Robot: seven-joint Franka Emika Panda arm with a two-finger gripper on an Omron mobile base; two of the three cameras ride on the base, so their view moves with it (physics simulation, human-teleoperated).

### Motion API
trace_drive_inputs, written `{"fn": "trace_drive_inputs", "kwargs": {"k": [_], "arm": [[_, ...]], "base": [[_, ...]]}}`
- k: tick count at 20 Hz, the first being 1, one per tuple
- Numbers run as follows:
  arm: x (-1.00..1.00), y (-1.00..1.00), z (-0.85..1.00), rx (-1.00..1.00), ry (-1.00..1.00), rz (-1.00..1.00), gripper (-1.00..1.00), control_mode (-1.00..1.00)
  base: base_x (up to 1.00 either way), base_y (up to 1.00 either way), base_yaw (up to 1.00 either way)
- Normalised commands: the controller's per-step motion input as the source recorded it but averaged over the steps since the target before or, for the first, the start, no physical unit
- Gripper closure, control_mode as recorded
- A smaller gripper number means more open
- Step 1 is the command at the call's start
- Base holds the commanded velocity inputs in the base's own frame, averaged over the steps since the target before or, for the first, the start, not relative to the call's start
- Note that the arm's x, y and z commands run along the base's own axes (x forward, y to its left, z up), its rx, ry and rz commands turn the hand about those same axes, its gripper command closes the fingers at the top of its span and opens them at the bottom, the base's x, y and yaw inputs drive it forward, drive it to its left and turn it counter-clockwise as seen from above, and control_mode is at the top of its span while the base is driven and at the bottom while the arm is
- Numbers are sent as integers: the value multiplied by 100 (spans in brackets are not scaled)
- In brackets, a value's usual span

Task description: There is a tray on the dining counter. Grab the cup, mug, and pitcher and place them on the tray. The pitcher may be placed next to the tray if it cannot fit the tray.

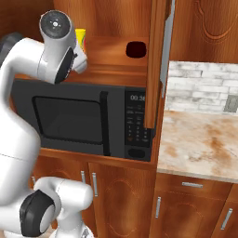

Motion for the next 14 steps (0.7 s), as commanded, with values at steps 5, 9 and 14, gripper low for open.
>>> {"fn": "trace_drive_inputs", "kwargs": {"k": [5, 9, 14], "arm": [[32, 0, 18, 3, 2, -9, -100, -100], [26, -22, 1, 11, 8, -2, -100, -100], [45, -10, 0, 10, 9, -5, -100, -100]], "base": [[0, 0, 0], [0, 0, 0], [0, 0, 0]]}}
